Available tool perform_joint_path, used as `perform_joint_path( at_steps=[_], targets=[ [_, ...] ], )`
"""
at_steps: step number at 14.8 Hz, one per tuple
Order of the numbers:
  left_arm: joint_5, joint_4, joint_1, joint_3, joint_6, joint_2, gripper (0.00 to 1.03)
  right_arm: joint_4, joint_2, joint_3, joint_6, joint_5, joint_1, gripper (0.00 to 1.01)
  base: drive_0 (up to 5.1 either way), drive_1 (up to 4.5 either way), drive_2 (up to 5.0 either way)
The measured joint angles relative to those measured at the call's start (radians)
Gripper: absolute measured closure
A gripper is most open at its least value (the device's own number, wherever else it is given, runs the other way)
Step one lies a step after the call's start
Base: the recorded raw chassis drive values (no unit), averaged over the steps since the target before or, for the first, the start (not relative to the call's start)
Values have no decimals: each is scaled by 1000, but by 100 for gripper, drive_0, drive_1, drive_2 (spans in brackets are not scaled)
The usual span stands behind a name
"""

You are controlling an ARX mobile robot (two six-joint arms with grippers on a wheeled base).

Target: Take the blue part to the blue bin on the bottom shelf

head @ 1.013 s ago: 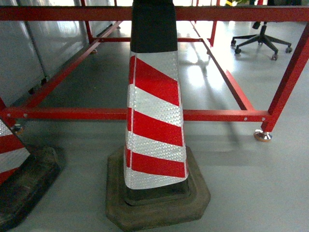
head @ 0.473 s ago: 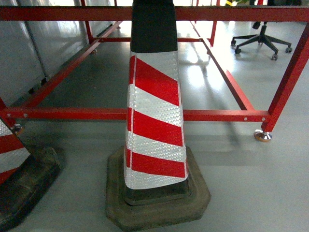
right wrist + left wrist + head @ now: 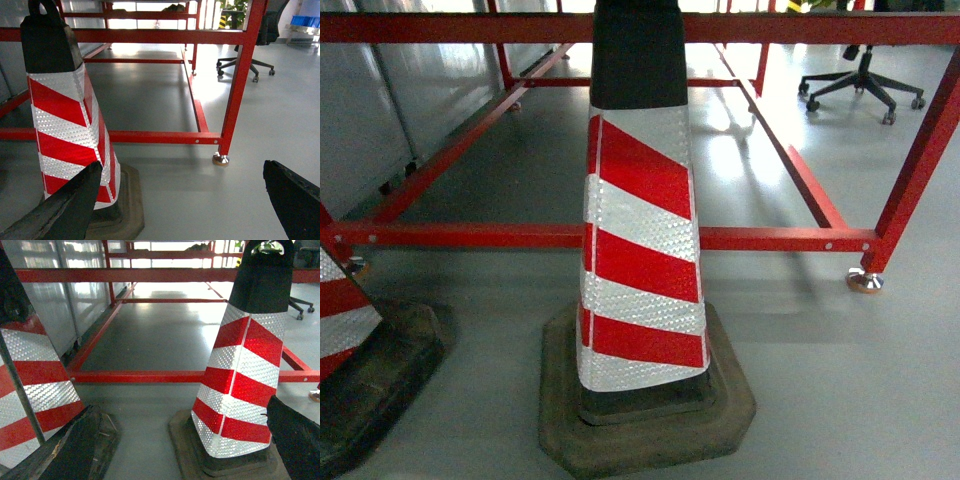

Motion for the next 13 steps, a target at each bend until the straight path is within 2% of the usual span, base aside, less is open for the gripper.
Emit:
perform_joint_path(
  at_steps=[13],
  targets=[
    [0,-3,0,0,0,0,5,-2,0,0,0,0,0,3,0,0,0]
  ],
)
